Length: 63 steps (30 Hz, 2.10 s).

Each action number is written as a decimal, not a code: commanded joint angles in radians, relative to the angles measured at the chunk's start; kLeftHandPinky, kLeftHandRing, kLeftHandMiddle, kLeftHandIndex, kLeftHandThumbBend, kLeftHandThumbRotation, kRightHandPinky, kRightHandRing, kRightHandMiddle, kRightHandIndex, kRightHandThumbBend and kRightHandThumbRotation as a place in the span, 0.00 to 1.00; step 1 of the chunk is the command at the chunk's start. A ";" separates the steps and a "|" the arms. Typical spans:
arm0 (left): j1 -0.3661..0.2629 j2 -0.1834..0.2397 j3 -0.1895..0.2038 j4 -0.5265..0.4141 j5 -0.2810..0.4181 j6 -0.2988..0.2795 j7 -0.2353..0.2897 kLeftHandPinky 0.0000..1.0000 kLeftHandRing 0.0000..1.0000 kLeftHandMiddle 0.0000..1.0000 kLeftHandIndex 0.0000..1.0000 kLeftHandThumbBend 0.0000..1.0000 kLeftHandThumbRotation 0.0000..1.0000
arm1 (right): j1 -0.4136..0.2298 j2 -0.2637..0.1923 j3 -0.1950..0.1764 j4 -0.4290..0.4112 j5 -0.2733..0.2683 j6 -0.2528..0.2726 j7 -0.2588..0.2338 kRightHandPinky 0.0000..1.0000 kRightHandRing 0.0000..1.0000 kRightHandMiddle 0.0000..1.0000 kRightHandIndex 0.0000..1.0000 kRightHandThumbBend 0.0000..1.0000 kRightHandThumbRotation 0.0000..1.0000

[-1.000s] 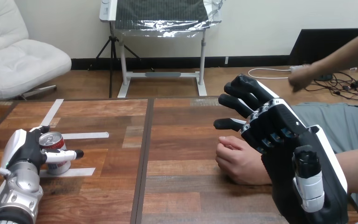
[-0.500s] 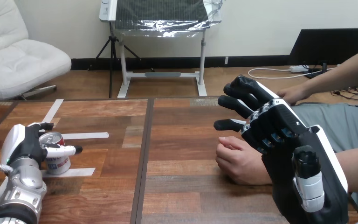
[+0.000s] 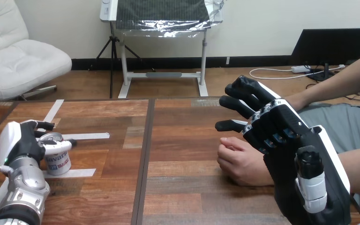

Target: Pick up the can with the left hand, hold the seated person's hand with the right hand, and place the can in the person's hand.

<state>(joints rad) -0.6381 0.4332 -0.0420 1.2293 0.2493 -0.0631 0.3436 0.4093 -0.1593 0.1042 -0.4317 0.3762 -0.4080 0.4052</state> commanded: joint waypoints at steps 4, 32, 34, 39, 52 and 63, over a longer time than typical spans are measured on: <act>-0.066 0.003 -0.006 -0.009 0.018 -0.040 0.045 0.40 0.48 0.51 0.50 0.66 0.00 | -0.053 0.005 -0.014 -0.061 0.009 -0.005 -0.008 0.71 0.85 0.87 0.85 0.84 0.82; -0.058 0.016 -0.009 -0.013 0.034 -0.062 0.060 0.30 0.37 0.43 0.47 0.77 0.00 | -0.066 0.004 -0.016 -0.055 0.009 -0.003 -0.007 0.72 0.86 0.87 0.86 0.84 0.82; -0.056 0.018 -0.012 -0.015 0.038 -0.066 0.061 0.30 0.37 0.43 0.47 0.77 0.00 | -0.067 0.004 -0.017 -0.053 0.008 -0.005 -0.006 0.72 0.86 0.87 0.86 0.84 0.82; -0.056 0.019 -0.010 -0.015 0.042 -0.065 0.057 0.30 0.37 0.42 0.46 0.78 0.00 | -0.069 0.006 -0.019 -0.053 0.000 -0.005 -0.013 0.72 0.86 0.87 0.86 0.85 0.82; -0.052 0.023 -0.014 -0.017 0.056 -0.070 0.054 0.32 0.38 0.43 0.46 0.80 0.00 | -0.071 0.006 -0.020 -0.048 0.003 -0.009 -0.012 0.71 0.86 0.87 0.85 0.85 0.83; -0.052 0.022 -0.012 -0.018 0.054 -0.077 0.048 0.32 0.39 0.44 0.47 0.79 0.00 | -0.070 0.005 -0.021 -0.052 0.001 -0.007 -0.014 0.72 0.86 0.87 0.86 0.84 0.83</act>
<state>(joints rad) -0.6381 0.4330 -0.0420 1.2293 0.2888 -0.1115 0.3914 0.3895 -0.1595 0.0989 -0.4423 0.3745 -0.4076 0.3977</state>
